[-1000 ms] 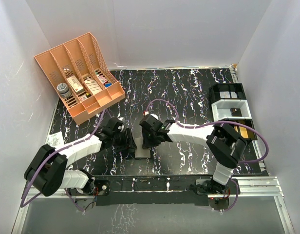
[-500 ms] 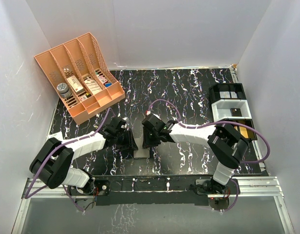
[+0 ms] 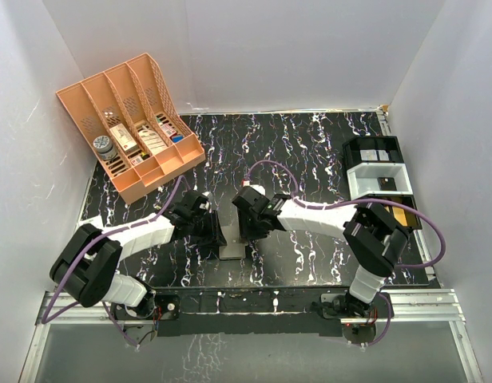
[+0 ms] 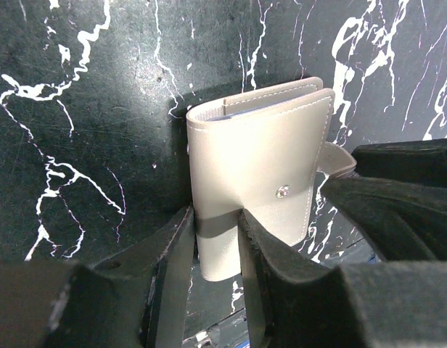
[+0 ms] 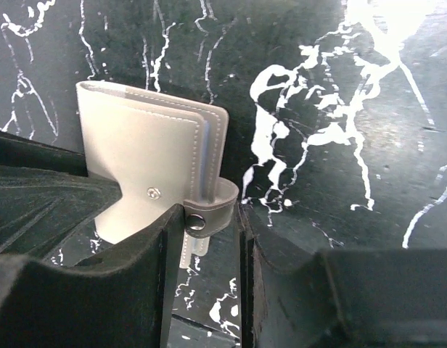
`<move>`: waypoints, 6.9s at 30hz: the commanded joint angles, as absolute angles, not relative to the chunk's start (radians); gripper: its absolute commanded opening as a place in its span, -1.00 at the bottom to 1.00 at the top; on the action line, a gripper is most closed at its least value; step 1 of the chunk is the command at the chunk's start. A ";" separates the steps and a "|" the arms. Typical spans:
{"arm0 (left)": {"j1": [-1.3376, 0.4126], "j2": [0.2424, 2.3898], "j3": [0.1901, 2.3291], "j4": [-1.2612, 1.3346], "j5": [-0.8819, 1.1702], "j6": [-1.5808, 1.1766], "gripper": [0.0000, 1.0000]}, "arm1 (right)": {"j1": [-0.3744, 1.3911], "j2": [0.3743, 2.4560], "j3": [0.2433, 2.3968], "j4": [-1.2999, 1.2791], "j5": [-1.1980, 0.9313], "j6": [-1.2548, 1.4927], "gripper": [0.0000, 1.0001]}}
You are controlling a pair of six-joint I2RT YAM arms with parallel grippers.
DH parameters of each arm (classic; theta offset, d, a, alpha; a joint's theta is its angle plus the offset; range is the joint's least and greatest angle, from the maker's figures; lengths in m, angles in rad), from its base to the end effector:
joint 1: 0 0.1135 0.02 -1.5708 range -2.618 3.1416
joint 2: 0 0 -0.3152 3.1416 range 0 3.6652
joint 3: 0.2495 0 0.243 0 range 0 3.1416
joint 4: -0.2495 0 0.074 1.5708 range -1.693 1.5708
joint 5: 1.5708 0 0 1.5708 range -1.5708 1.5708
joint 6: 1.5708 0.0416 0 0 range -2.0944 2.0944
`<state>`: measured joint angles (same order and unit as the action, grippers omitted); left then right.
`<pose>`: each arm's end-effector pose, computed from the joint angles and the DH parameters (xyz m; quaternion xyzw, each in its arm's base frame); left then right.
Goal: Take the credit cards out of the card holder
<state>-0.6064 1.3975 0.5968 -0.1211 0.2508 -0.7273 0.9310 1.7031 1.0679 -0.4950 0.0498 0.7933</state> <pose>0.1928 -0.1463 0.2057 -0.0170 0.9411 -0.2888 0.1752 0.2023 0.2683 0.2300 -0.0617 0.9736 0.1500 0.1606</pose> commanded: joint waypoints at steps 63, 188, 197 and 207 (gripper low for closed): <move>-0.647 1.223 0.629 -0.251 0.247 -0.664 -0.14 | 0.764 1.356 1.011 -0.699 0.302 0.722 -0.14; -0.647 0.978 0.603 -0.368 0.019 -0.732 0.72 | 0.426 1.524 1.019 -0.473 -0.006 0.525 -0.61; -0.647 0.934 0.614 -0.425 -0.055 -0.751 0.72 | 0.522 1.585 1.088 -0.475 -0.043 0.428 -0.61; -0.647 0.923 0.638 -0.444 -0.128 -0.747 0.72 | 0.537 1.587 1.163 -0.525 -0.053 0.344 -0.28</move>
<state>-0.6437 0.9176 0.5842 -0.4202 -0.0731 -0.7525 0.5304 1.5879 1.0790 -0.5159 -0.0452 0.3950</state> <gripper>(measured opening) 0.860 0.318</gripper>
